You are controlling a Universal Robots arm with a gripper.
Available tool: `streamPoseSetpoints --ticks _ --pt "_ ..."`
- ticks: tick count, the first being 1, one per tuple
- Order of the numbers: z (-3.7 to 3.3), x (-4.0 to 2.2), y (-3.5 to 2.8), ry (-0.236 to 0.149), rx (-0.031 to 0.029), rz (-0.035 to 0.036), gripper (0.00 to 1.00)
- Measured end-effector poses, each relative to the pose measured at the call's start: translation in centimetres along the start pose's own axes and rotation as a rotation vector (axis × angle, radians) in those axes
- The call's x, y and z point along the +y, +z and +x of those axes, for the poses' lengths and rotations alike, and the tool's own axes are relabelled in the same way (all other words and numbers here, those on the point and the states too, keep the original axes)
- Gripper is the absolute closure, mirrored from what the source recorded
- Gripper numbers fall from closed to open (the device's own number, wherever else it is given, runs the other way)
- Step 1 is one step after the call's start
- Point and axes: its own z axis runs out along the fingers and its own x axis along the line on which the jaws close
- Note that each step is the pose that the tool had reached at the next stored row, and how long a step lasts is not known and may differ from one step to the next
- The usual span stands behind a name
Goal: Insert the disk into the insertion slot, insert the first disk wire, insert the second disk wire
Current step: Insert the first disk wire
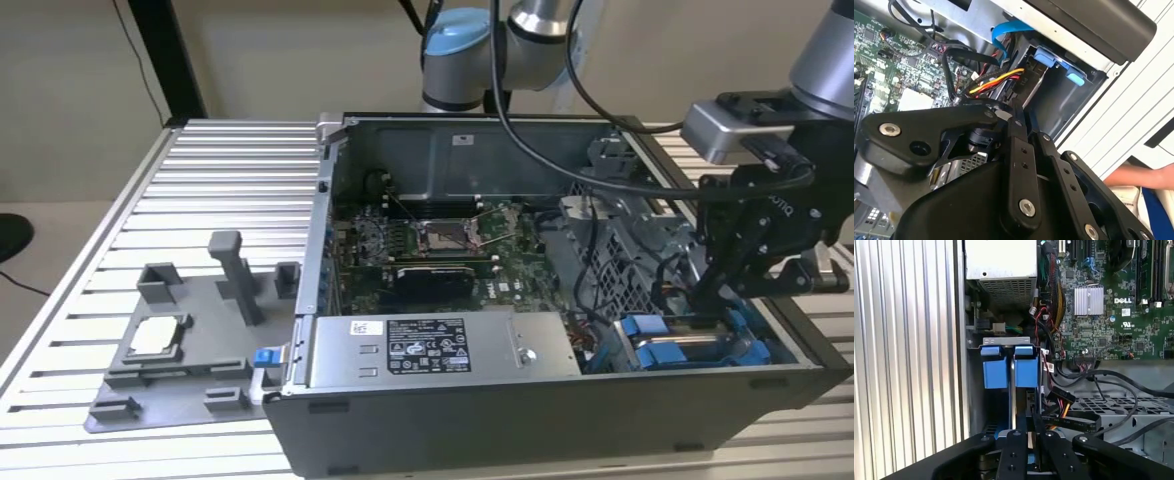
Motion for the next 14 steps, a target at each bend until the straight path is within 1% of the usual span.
streamPoseSetpoints --ticks 2,5,7,9,11,14 --pt "0.01 0.03 0.1 0.0 -0.0006 0.0088 1.0" --pt "0.0 0.18 0.35 0.001 -0.0016 0.0313 1.0" --pt "0.01 0.39 0.38 0.001 -0.0016 0.0351 1.0" --pt "0.02 0.58 0.39 0.001 -0.0017 0.0361 1.0" --pt "0.01 0.58 0.42 0.001 -0.0019 0.0381 1.0" --pt "0.0 0.59 0.51 0.002 -0.0019 0.0461 1.0"
